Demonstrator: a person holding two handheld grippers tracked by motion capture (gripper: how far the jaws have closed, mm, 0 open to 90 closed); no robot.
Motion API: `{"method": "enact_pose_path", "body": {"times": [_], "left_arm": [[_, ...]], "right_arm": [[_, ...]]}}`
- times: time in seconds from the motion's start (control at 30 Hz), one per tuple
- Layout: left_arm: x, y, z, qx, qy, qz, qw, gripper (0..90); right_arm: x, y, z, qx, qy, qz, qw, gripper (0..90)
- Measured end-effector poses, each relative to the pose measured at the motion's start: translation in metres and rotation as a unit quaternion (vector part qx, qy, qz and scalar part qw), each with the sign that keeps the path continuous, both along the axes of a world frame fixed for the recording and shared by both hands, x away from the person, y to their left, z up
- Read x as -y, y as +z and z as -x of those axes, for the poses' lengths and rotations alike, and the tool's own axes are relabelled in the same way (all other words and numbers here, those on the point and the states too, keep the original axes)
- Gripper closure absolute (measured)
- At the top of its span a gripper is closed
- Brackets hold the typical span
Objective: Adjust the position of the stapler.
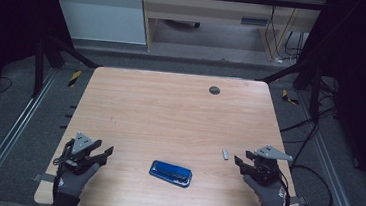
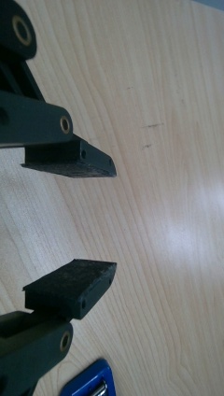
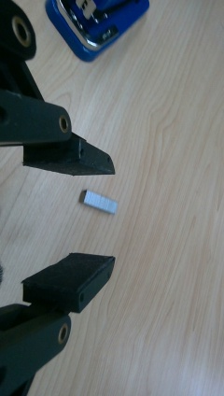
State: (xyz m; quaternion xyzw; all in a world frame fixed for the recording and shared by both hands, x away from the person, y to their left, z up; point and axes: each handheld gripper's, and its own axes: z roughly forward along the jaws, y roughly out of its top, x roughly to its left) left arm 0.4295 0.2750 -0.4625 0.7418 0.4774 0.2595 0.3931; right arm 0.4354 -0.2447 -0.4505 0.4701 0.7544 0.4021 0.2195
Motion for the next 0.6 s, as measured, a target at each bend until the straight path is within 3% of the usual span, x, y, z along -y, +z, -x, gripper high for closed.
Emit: {"method": "enact_pose_path", "body": {"times": [0.17, 0.37, 0.43, 0.6], "left_arm": [[0.0, 0.001, 0.001, 0.003, 0.004, -0.007, 1.0, 44.9], [-0.001, -0.003, -0.003, -0.001, -0.001, -0.018, 0.9998, 43.1], [0.0, -0.004, -0.003, -0.004, -0.002, -0.018, 0.9998, 42.5], [0.003, -0.007, -0.005, -0.015, -0.006, -0.025, 0.9996, 41.5]], "right_arm": [[-0.012, 0.002, 0.001, -0.011, 0.031, 0.01, 0.9994, 49.8], [-0.026, 0.007, 0.001, -0.002, 0.06, 0.024, 0.9979, 48.5], [-0.03, 0.008, 0.0, 0.007, 0.063, 0.019, 0.9978, 46.2], [-0.04, 0.012, -0.002, 0.003, 0.08, 0.011, 0.9967, 45.7]]}}
